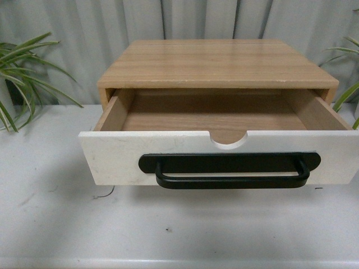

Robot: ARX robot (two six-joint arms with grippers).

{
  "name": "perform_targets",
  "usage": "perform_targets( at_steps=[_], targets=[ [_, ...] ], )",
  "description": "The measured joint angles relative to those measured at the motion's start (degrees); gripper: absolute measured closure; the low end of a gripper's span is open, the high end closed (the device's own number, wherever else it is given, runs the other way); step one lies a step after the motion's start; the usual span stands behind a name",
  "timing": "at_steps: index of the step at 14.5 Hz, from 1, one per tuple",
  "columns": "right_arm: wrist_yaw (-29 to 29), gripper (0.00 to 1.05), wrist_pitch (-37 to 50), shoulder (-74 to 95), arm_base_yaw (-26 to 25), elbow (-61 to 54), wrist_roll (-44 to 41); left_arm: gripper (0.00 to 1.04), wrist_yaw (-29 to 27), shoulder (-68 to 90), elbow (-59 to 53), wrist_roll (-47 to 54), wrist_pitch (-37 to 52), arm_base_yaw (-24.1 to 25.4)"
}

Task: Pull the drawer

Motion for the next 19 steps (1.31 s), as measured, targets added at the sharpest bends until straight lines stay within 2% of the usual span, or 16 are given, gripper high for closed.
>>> perform_targets(
  at_steps=[1,2,3,5,6,12,14,15,19],
  targets=[
    [0.09,0.46,2.23,-3.69,0.0,-3.76,1.31,0.55,1.05,-2.1,-2.21,0.63,1.53,1.38],
    [0.07,0.59,0.35,-9.49,0.02,-5.55,2.05,0.67,2.97,-5.18,-4.79,1.38,2.19,3.19],
    [0.07,0.71,-3.1,-15.91,0.02,-7.89,2.49,0.8,3.04,-7.15,-7.06,1.44,2.32,3.58],
    [0.07,0.97,-4.26,-23.28,0.02,-12.9,2.73,1.03,3.21,-10.58,-11.26,1.4,1.7,3.56],
    [0.07,1.03,-4.63,-24.48,0.02,-13.88,2.64,1.03,3.23,-12.41,-12.41,1.62,1.4,3.56],
    [0.07,1.03,-6.73,-30.32,0.02,-17.79,2.91,1.03,3.37,-18.8,-16.17,1.66,-1.05,3.45],
    [0.09,1.03,-13.55,-41.29,0.02,-22.1,2.91,1.03,3.37,-30.95,-20.65,1.66,-8.96,3.48],
    [0.07,1.03,-12.74,-44.76,0.02,-24.2,2.91,1.03,3.34,-33.62,-23.1,1.66,-9.42,3.45],
    [0.09,1.03,-20.26,-52.0,0.02,-24.39,2.91,1.03,3.34,-42.56,-23.12,1.66,-17.22,3.45]
  ],
)
